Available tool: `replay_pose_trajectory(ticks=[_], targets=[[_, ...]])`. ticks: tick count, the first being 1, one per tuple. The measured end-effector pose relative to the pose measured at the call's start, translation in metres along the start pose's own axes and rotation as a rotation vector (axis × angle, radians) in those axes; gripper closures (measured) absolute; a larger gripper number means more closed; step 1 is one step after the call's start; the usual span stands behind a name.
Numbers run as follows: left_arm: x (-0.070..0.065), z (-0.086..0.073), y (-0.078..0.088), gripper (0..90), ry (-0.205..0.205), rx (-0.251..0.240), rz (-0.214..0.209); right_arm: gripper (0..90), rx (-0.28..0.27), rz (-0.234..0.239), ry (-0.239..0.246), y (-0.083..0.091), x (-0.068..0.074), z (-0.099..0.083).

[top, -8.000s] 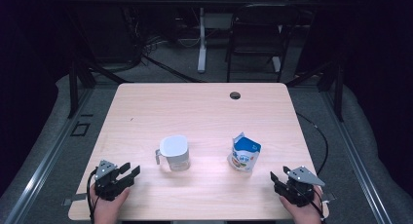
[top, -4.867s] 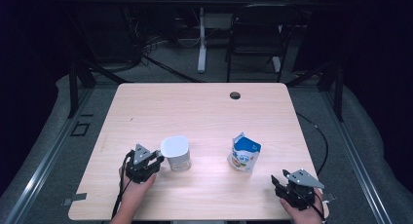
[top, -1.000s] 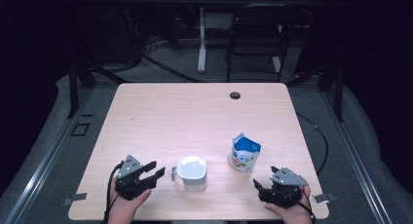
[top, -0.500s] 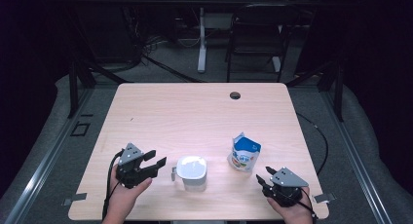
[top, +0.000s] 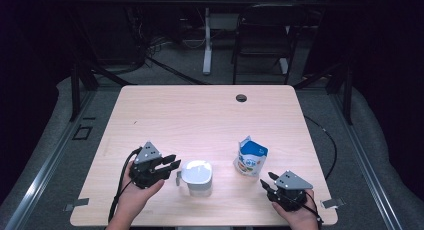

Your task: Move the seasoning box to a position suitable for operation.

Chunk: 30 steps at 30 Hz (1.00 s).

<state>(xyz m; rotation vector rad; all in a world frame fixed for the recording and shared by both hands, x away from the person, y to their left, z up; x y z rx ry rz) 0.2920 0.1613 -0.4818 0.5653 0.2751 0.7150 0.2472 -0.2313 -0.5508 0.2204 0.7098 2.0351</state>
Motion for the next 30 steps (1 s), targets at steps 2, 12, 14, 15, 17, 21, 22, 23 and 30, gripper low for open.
replay_pose_trajectory(ticks=[2,12,14,15,17,21,22,23,30], targets=[[-0.002,-0.001,0.002,73.3,-0.004,-0.006,0.005,60.4,-0.003,0.000,0.002,0.001,0.001,0.000],[-0.011,-0.001,0.003,85.4,-0.032,0.003,-0.025,60.0,-0.027,-0.009,-0.039,0.008,-0.005,-0.004],[-0.013,-0.001,0.001,88.2,-0.044,0.013,-0.030,60.0,-0.030,-0.002,-0.044,0.009,-0.005,-0.004],[-0.014,-0.001,0.000,89.1,-0.045,0.016,-0.033,60.0,-0.032,-0.002,-0.044,0.009,-0.005,-0.004],[-0.016,0.000,-0.001,89.8,-0.051,0.014,-0.034,60.1,-0.039,0.001,-0.046,0.009,-0.003,-0.003],[-0.017,0.001,-0.004,90.0,-0.055,0.016,-0.036,60.5,-0.044,0.010,-0.032,0.011,0.000,-0.001],[-0.017,0.001,-0.004,90.0,-0.058,0.020,-0.036,60.7,-0.050,0.012,-0.030,0.012,0.001,0.000],[-0.016,0.001,-0.005,90.0,-0.060,0.021,-0.038,60.8,-0.053,0.013,-0.029,0.012,0.002,0.000],[-0.018,-0.001,-0.011,90.0,-0.071,0.038,-0.039,58.5,-0.061,0.039,-0.007,0.014,0.009,0.004]])
Point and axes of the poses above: each handheld gripper's, and its own axes: y roughly backward along the jaws, z roughly out of its top, x roughly to its left, the point moved 1 cm from there along -y, roughly forward along the jaws, and after that the axes turned 2 degrees about -y, right-handed, at the moved point
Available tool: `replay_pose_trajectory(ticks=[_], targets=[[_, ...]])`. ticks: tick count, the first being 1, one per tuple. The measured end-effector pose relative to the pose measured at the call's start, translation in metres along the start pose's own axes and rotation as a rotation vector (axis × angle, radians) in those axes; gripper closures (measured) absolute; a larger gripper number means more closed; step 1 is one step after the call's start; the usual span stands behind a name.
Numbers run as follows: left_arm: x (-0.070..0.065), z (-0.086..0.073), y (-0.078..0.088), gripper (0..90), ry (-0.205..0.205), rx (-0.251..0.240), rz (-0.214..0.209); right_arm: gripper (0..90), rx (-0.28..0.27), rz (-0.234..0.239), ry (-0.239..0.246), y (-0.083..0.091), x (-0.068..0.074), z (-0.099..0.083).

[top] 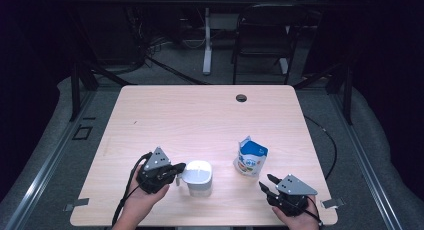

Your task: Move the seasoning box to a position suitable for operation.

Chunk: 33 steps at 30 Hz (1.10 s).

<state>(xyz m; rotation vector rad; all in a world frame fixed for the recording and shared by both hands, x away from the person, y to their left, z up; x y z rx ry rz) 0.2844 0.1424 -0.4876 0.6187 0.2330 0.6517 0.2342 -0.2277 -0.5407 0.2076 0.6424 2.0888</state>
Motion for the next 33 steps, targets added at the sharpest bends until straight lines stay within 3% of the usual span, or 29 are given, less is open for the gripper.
replay_pose_trajectory(ticks=[3,4,10,15,19,22,33], targets=[[0.000,0.000,-0.001,90.0,0.000,-0.005,0.001,58.2,0.004,0.017,0.010,0.000,0.003,0.001],[0.000,0.000,-0.001,90.0,0.003,-0.003,-0.004,61.7,0.004,0.039,-0.006,0.000,0.005,0.003],[0.002,-0.001,-0.001,90.0,0.002,-0.007,-0.018,66.2,0.003,0.017,-0.010,0.000,0.008,0.009],[0.003,-0.001,-0.001,90.0,0.002,-0.013,-0.025,72.4,-0.013,0.028,-0.027,0.000,0.012,0.016],[0.003,-0.002,-0.002,90.0,0.000,-0.018,-0.021,78.2,-0.009,0.033,-0.004,-0.003,0.020,0.022],[0.002,-0.001,-0.002,90.0,0.000,-0.018,-0.019,88.3,-0.009,0.035,0.036,-0.008,0.028,0.028],[0.002,-0.001,-0.002,90.0,-0.002,-0.017,-0.016,90.0,0.004,0.104,0.058,-0.018,0.039,0.042]])
Point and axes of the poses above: each handheld gripper's, and its own axes: y roughly backward along the jaws, z roughly out of its top, x roughly to its left, the point moved 1 cm from there along -y, roughly forward along the jaws, and after that the axes turned 2 degrees about -y, right-handed, at the moved point
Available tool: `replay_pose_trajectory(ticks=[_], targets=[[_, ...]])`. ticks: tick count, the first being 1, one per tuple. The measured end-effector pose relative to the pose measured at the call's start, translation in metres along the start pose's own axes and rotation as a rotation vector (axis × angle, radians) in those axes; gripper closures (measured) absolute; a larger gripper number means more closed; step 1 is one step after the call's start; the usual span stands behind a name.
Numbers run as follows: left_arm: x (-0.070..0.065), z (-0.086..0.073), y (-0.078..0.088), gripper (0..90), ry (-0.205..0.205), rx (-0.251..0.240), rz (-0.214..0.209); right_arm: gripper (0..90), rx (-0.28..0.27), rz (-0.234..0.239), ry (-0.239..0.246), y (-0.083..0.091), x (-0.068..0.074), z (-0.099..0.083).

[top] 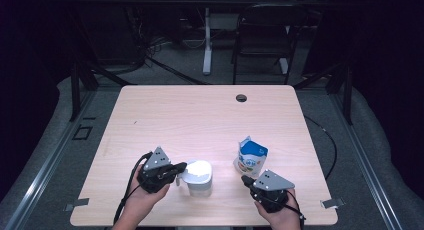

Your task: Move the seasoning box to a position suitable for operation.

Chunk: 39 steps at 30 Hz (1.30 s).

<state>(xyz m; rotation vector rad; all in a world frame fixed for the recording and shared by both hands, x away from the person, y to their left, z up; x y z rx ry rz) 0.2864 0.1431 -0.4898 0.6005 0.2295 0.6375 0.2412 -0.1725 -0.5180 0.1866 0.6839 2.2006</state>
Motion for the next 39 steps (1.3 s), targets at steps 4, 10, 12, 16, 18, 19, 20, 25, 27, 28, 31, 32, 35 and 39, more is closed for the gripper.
replay_pose_trajectory(ticks=[4,10,12,16,18,19,20,25,27,28,31,32,35,39], targets=[[0.000,0.000,0.000,90.0,-0.001,-0.002,0.002,90.0,0.023,0.017,0.015,-0.008,0.004,0.005],[0.000,0.000,0.001,90.0,-0.004,0.006,-0.006,90.0,0.045,0.036,0.029,-0.018,0.008,0.013],[0.000,0.000,0.001,90.0,-0.004,0.006,-0.006,90.0,0.044,0.044,0.028,-0.020,0.009,0.015],[0.000,0.000,0.001,90.0,-0.001,0.003,-0.009,90.0,0.043,0.056,0.031,-0.023,0.010,0.020],[0.000,0.000,0.001,90.0,0.002,0.001,-0.011,90.0,0.039,0.063,0.033,-0.024,0.012,0.023],[0.001,0.000,0.001,90.0,0.003,0.001,-0.011,90.0,0.040,0.064,0.035,-0.025,0.012,0.023],[0.000,-0.001,0.001,90.0,0.002,0.001,-0.011,90.0,0.038,0.066,0.034,-0.025,0.013,0.024],[0.001,-0.001,0.001,90.0,0.004,0.001,-0.012,90.0,0.039,0.084,0.043,-0.029,0.016,0.027],[0.001,-0.001,0.001,90.0,0.006,0.001,-0.013,90.0,0.038,0.090,0.044,-0.031,0.017,0.029],[0.001,-0.001,0.001,90.0,0.009,0.000,-0.013,90.0,0.040,0.090,0.046,-0.031,0.018,0.029],[0.001,-0.001,0.001,90.0,0.009,0.001,-0.012,90.0,0.032,0.100,0.050,-0.033,0.020,0.031],[0.001,-0.001,0.001,90.0,0.009,0.000,-0.012,90.0,0.034,0.104,0.051,-0.034,0.021,0.032],[0.001,-0.001,0.001,90.0,0.012,0.000,-0.012,90.0,0.036,0.111,0.060,-0.037,0.023,0.033],[0.000,-0.001,0.001,90.0,0.013,0.000,-0.010,90.0,0.039,0.119,0.066,-0.040,0.025,0.034]])
Point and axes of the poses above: each handheld gripper's, and its own axes: y roughly backward along the jaws, z roughly out of its top, x roughly to its left, the point moved 1 cm from there along -y, roughly forward along the jaws, and after that the axes turned 2 degrees about -y, right-handed, at the moved point
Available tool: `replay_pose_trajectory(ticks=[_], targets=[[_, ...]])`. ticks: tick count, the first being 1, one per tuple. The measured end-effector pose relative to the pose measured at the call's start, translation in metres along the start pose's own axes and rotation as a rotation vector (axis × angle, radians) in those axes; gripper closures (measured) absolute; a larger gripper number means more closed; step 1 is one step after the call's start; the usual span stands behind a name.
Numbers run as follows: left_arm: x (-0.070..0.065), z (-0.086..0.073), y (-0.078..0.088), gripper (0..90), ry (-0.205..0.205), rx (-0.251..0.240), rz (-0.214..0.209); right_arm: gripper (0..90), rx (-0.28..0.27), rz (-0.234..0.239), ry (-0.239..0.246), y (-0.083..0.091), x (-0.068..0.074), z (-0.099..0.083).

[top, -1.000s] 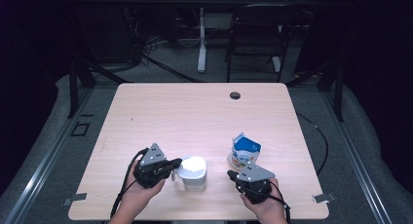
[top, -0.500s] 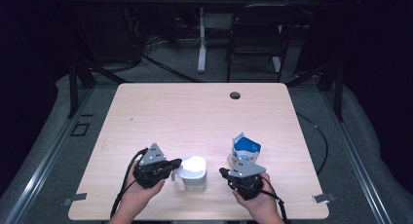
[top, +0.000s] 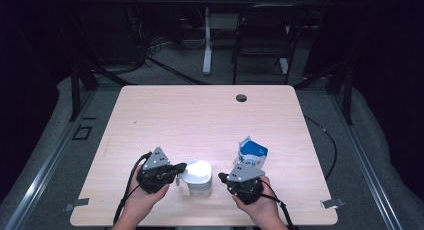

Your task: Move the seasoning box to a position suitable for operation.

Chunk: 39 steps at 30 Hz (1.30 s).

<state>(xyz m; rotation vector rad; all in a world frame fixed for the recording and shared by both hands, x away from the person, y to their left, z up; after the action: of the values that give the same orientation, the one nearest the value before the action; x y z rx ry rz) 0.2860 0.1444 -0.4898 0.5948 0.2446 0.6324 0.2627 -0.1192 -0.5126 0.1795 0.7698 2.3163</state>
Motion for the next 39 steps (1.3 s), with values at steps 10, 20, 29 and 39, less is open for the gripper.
replay_pose_trajectory(ticks=[10,20,29,39], targets=[[0.001,-0.001,0.001,90.0,0.011,0.000,-0.007,90.0,0.004,0.025,0.013,-0.007,0.004,0.001],[0.002,-0.001,0.001,90.0,0.013,-0.001,-0.007,90.0,0.001,0.041,0.016,-0.013,0.008,0.004],[0.002,-0.001,0.001,90.0,0.011,-0.003,-0.008,90.0,-0.001,0.044,0.023,-0.013,0.009,0.005],[0.002,-0.001,0.001,90.0,0.011,-0.004,-0.009,90.0,0.009,0.047,0.031,-0.012,0.008,0.007]])
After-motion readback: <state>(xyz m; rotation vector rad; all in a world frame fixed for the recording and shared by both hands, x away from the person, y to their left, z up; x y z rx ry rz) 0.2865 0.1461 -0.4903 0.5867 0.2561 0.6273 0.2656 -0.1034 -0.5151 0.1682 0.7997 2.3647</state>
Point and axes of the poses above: each handheld gripper's, and its own axes: y roughly backward along the jaws, z roughly out of its top, x roughly to its left, the point moved 1 cm from there along -y, roughly forward along the jaws, and after that the axes turned 2 degrees about -y, right-handed, at the moved point
